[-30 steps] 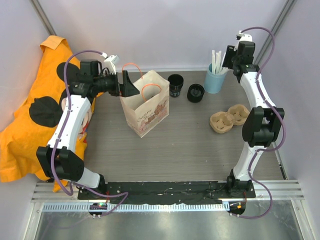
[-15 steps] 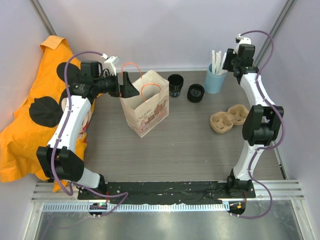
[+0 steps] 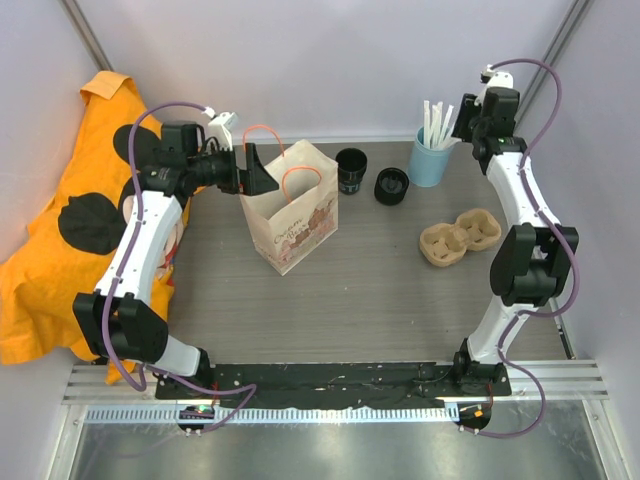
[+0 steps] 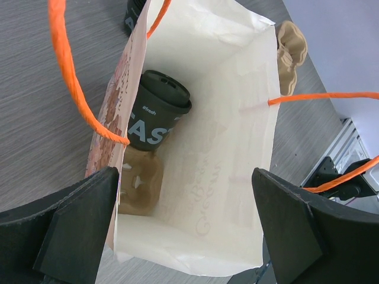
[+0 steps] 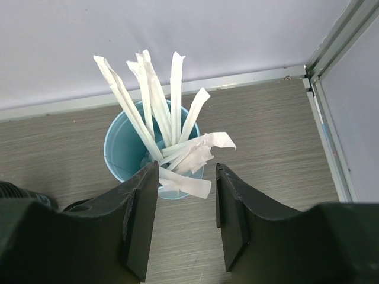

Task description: Pack the takeout coffee

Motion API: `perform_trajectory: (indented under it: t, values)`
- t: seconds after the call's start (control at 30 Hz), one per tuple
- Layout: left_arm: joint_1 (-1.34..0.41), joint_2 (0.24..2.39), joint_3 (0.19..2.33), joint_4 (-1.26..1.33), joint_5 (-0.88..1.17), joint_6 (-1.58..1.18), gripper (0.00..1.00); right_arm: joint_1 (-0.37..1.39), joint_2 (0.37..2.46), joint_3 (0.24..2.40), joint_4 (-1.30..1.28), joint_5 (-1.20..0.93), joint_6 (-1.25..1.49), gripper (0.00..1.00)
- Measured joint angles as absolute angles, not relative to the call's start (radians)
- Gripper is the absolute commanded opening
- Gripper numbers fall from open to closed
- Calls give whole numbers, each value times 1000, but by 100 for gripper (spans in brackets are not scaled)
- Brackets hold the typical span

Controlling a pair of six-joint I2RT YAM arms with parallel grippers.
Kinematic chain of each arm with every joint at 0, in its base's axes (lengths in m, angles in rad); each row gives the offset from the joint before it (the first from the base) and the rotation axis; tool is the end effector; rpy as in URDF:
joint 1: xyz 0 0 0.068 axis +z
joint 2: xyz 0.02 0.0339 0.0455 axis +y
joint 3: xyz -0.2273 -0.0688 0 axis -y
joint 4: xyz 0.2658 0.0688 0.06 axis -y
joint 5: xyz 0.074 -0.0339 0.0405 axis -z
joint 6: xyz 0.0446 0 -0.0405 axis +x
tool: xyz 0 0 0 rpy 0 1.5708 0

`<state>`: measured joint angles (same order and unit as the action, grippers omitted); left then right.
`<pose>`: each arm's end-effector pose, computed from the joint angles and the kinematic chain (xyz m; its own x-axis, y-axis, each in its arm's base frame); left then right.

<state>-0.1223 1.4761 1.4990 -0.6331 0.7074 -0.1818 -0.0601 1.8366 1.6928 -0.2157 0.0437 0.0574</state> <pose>0.3451 -0.0716 0.3440 -0.6717 -0.0559 -0.7387 0.5083 0.6907 -0.5144 0.4614 -0.0297 0.3124 -0.3448 0.0782 -0.9354 0.1208 0.9919 0.0384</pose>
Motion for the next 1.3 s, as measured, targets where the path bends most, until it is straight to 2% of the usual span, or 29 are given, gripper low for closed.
perform_trajectory:
  t: [0.6, 1.1, 1.3]
  values:
    - [-122, 1476, 1488, -625, 707, -183, 100, -60, 1814, 1675, -202, -88, 62, 49]
    - [-122, 1470, 1482, -622, 707, -183, 100, -60, 1864, 1657, -210, -105, 62, 48]
    - [-122, 1468, 1482, -621, 707, -183, 100, -57, 1876, 1657, -210, -108, 60, 44]
